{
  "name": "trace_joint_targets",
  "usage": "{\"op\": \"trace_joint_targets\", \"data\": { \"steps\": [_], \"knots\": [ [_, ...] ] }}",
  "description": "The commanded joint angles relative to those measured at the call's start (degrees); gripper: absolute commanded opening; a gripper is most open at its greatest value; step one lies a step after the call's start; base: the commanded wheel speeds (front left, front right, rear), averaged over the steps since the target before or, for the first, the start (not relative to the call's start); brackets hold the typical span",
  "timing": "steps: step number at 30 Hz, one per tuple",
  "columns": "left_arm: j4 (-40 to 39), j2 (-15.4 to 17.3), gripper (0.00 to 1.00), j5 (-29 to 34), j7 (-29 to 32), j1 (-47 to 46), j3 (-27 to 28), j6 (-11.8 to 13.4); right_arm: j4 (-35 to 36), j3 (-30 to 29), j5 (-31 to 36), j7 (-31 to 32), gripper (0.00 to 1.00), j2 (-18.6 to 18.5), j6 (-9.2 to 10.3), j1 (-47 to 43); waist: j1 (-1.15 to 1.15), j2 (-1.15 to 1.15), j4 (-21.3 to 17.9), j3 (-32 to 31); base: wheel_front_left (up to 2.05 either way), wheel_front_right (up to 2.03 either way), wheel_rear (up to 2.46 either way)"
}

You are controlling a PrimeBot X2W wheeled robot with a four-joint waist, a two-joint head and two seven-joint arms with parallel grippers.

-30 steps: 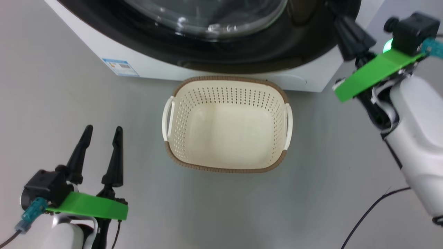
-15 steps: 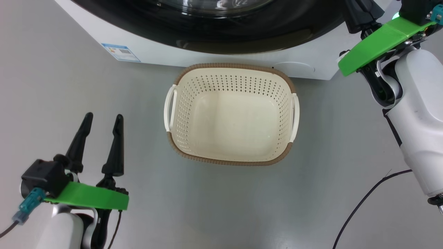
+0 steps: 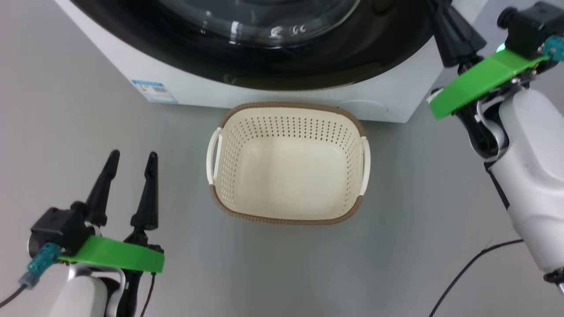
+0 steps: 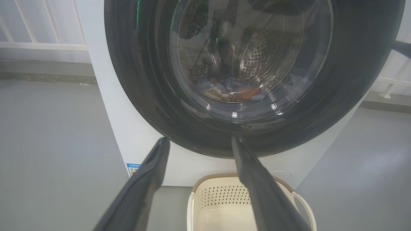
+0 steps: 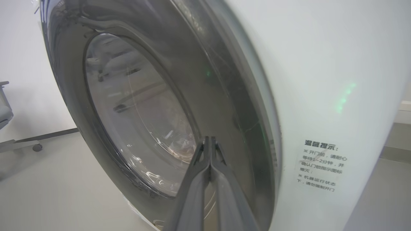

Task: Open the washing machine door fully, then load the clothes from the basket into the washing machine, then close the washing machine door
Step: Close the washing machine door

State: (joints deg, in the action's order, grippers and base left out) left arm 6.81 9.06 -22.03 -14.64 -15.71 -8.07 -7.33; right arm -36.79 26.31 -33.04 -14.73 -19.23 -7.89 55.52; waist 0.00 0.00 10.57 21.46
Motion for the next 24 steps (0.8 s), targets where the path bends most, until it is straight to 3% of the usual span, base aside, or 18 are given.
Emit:
{"op": "trace_joint_targets", "data": {
  "steps": [1,24],
  "knots": [
    [-1.0,1.8,1.00,-0.2,-0.4,0.7,2.1,-0.2,2.5,0.6,-0.7,-0.3,1.00,0.4,0.41,-2.6,0.00,0.00,-1.1,-1.7,0.00,0.00,0.00],
    [-0.1,2.5,1.00,0.6,-0.4,5.3,2.9,-0.2,16.5,-4.5,0.6,-0.3,1.00,1.1,0.41,-22.8,0.00,0.00,-8.9,-13.1,0.00,0.00,0.00]
  ]
}}
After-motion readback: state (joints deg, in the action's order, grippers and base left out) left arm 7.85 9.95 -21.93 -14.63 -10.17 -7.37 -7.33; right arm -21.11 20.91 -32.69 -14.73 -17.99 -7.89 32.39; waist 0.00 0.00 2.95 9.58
